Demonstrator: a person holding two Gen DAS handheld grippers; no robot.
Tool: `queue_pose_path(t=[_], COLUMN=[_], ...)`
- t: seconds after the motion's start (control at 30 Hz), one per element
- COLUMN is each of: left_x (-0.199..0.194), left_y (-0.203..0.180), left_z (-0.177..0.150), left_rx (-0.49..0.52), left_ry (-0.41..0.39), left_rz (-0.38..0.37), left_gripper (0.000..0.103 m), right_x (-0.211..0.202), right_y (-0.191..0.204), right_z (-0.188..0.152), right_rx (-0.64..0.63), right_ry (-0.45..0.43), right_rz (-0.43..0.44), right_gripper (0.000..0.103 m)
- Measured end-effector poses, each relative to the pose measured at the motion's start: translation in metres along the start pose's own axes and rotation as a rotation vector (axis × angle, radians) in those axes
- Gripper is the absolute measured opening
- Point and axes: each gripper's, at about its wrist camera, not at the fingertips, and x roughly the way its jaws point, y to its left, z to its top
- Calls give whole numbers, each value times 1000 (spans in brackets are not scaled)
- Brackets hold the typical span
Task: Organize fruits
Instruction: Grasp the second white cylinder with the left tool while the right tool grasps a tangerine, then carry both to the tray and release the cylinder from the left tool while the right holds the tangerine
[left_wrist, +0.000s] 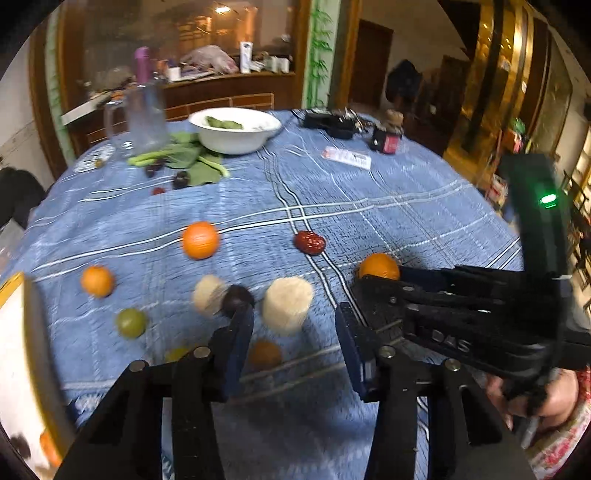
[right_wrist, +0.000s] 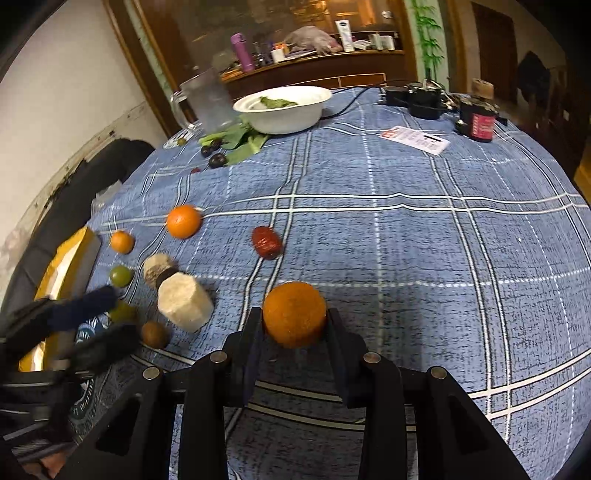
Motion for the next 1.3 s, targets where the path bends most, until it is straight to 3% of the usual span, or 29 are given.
queue_pose_path(t=[0.17, 0.23, 0.37, 0.77, 1.07, 1.3], left_x=[28, 34, 30, -75, -152, -173], left_y=[-1, -2, 1, 35, 112, 171], left_z=[4, 3, 1, -19, -71, -111], left_rx=[37, 44, 20, -150, -328, -468], left_ry=[54, 66, 52, -112, -176, -164], left_rz=[23, 44, 58, 90, 283, 369], left_gripper=[44, 33, 33, 33, 33, 34], right_x=[-1, 0, -2, -12, -10, -30], right_y=[-4, -3, 0, 8, 27, 82], right_z=[2, 2, 3, 2, -4, -5], right_rx=[18, 13, 5, -20, -75, -168], right_ry=[-2, -5, -17, -75, -81, -99], right_rz=[5, 5, 7, 22, -22, 14], right_gripper=[35, 35, 35, 35, 35, 36])
